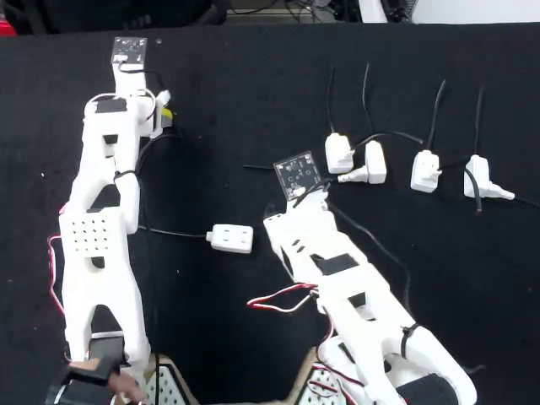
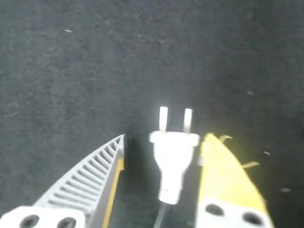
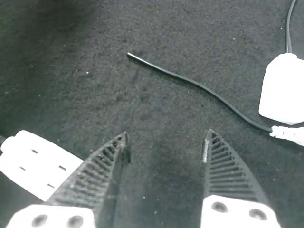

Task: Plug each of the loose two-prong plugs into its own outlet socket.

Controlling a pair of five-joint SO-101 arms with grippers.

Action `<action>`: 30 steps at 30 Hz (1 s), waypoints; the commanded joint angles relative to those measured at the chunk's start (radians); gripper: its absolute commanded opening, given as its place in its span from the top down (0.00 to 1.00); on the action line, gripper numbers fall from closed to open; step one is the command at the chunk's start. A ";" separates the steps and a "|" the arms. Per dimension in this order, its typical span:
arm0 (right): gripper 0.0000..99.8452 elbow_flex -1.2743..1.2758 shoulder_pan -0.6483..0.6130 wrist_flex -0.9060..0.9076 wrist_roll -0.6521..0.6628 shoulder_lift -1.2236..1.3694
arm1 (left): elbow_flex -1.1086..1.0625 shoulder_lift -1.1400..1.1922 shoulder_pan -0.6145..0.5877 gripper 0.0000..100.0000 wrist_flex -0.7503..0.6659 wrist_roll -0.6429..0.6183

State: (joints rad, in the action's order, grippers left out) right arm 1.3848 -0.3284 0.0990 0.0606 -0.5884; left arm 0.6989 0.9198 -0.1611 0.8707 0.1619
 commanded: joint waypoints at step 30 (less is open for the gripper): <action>0.77 -0.036 0.008 -0.020 0.005 -0.038 | 0.272 -0.391 -0.022 0.97 0.891 -0.092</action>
State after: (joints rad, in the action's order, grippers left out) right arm 1.3848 -0.3284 0.0990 0.0606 -0.5884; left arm 1.0042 0.6697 -0.1412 1.7499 0.0882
